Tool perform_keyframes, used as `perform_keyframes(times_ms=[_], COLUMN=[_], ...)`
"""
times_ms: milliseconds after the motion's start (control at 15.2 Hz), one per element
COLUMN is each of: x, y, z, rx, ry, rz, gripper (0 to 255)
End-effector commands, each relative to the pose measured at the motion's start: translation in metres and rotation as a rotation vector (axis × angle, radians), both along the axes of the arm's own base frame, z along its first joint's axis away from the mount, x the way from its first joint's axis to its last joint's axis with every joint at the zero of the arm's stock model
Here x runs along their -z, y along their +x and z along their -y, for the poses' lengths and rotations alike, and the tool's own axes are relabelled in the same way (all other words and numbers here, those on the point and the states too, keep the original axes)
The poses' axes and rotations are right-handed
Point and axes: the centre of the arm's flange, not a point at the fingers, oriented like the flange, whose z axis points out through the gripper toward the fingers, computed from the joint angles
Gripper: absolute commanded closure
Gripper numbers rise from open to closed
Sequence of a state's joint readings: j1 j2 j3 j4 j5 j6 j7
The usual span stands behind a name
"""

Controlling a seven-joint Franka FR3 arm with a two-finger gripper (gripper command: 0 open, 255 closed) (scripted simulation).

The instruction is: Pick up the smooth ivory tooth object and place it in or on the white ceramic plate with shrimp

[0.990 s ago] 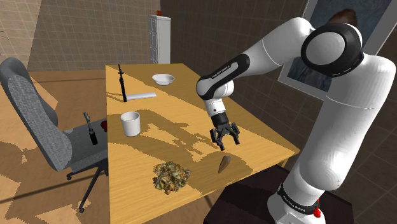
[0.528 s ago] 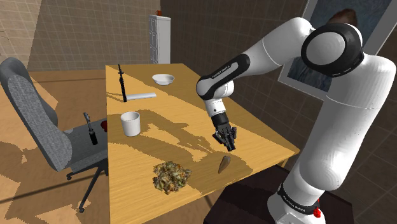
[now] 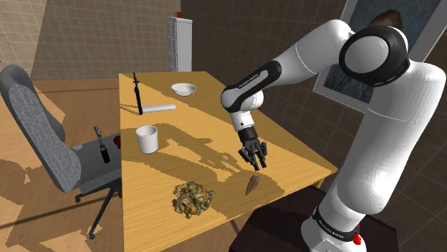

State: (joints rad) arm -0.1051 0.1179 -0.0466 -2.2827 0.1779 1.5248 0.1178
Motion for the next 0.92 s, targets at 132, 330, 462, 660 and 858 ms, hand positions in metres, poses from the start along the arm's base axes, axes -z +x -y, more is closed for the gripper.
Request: perform_keyframes(times_ms=[132, 330, 462, 660, 858], x=[-0.05, -0.049, -0.056, -0.053, -0.038], y=[-0.076, -0.074, -0.119, -0.117, -0.138], z=[-0.044, -0.053, -0.11, -0.118, -0.179], rx=[0.471, 0.398, 0.795, 0.665, 0.883], ry=[-0.405, -0.386, -0.705, -0.677, -0.92], rz=[0.313, 0.306, 0.543, 0.551, 0.766], gripper=[0, 0, 0, 0, 0])
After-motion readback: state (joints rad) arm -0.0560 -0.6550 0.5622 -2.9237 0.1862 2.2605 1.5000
